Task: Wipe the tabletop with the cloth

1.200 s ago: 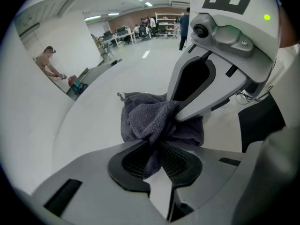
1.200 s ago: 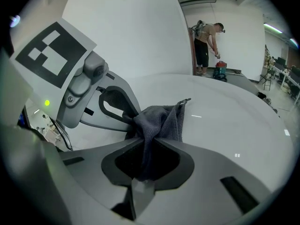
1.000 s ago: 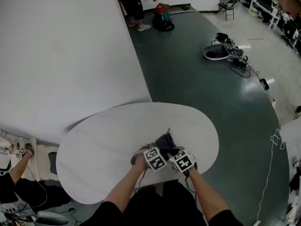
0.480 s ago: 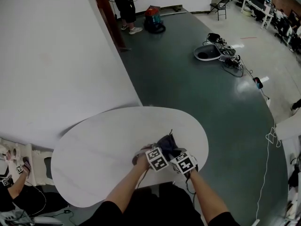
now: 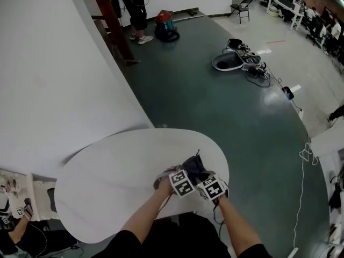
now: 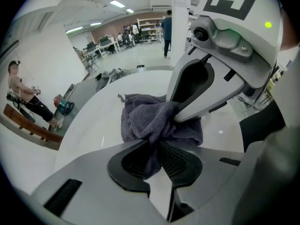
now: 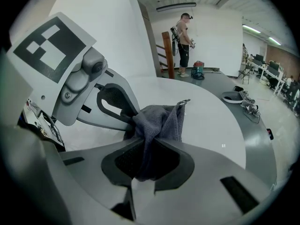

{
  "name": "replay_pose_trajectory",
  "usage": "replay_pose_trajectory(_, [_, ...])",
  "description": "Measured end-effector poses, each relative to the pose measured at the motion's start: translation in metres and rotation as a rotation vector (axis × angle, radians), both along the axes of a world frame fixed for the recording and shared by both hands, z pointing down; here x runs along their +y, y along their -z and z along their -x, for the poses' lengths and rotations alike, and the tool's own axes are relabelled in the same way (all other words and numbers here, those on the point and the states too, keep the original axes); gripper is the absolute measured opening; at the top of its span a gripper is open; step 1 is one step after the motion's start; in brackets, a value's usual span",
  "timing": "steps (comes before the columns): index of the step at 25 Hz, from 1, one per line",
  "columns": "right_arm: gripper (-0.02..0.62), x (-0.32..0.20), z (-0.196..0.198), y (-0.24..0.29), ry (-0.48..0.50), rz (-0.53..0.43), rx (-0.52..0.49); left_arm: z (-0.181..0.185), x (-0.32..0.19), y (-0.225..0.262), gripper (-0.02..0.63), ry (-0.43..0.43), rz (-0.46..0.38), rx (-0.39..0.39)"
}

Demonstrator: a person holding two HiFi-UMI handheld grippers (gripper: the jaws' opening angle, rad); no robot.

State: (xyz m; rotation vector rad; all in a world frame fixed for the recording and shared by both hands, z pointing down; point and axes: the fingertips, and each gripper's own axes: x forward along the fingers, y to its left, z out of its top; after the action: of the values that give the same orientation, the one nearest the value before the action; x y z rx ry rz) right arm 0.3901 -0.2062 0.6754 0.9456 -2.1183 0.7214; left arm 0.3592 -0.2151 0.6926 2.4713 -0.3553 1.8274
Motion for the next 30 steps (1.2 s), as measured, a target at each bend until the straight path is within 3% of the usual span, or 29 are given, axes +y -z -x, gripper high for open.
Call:
replay_pose_trajectory(7, [0.041, -0.009, -0.035, -0.002, -0.07, -0.004, 0.015, -0.039, -0.01, -0.001, 0.067, -0.074, -0.006, -0.006])
replay_pose_trajectory(15, [0.041, -0.024, -0.058, 0.001, -0.182, 0.004, 0.042, -0.066, -0.024, 0.0, 0.071, -0.097, -0.009, 0.03])
replay_pose_trajectory(24, [0.041, -0.061, -0.081, -0.001, -0.165, -0.017, 0.09, -0.088, -0.06, 0.003, 0.074, -0.004, 0.014, 0.13])
replay_pose_trajectory(30, [0.041, -0.082, -0.078, 0.0, -0.139, -0.009, 0.052, -0.088, -0.083, 0.005, 0.074, 0.025, 0.005, 0.162])
